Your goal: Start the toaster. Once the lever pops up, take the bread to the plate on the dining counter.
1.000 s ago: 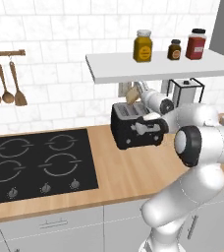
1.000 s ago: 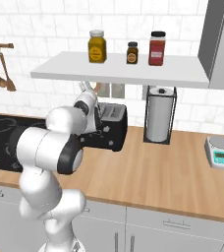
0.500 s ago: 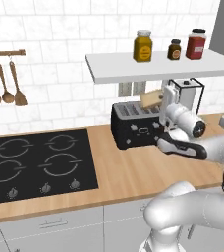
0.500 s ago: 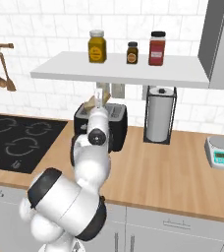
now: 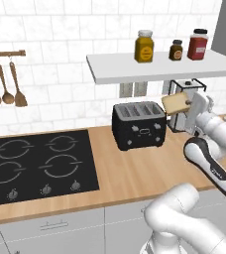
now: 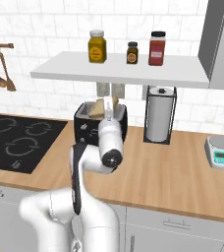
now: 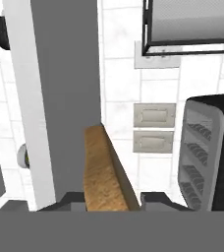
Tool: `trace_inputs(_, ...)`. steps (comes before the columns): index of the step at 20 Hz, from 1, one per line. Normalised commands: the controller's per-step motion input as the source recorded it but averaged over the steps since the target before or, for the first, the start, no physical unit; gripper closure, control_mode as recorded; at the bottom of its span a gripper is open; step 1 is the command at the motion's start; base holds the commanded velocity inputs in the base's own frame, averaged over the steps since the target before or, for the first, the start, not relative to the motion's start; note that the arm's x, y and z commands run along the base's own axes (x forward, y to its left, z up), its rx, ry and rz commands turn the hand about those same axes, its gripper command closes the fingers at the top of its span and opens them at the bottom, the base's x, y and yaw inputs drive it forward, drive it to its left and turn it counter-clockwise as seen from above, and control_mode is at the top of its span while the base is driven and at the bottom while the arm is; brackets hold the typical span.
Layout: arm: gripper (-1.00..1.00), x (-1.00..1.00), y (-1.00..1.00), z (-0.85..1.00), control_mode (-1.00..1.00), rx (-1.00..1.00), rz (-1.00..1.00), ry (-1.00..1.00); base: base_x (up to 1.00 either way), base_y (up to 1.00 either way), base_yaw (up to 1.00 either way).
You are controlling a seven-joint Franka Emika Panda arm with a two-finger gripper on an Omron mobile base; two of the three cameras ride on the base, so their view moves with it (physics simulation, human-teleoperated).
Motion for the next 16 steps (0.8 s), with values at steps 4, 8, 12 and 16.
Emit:
trace_inputs(4, 1.0, -1.0, -0.03, 0.0, -1.0, -0.03, -0.03, 0.21, 0.0, 0.0, 0.0)
trace_inputs(8, 1.0, -1.0, 0.05, 0.0, -1.0, -0.06, -0.05, 0.32, 0.0, 0.0, 0.0)
trace_inputs(12, 1.0, -0.88, 0.42, -0.17, -1.0, -0.22, -0.03, 0.2, 0.0, 0.0, 0.0)
trace_inputs(16, 1.0, -0.55, 0.94, -0.29, -1.0, -0.35, -0.05, 0.03, 0.0, 0.0, 0.0)
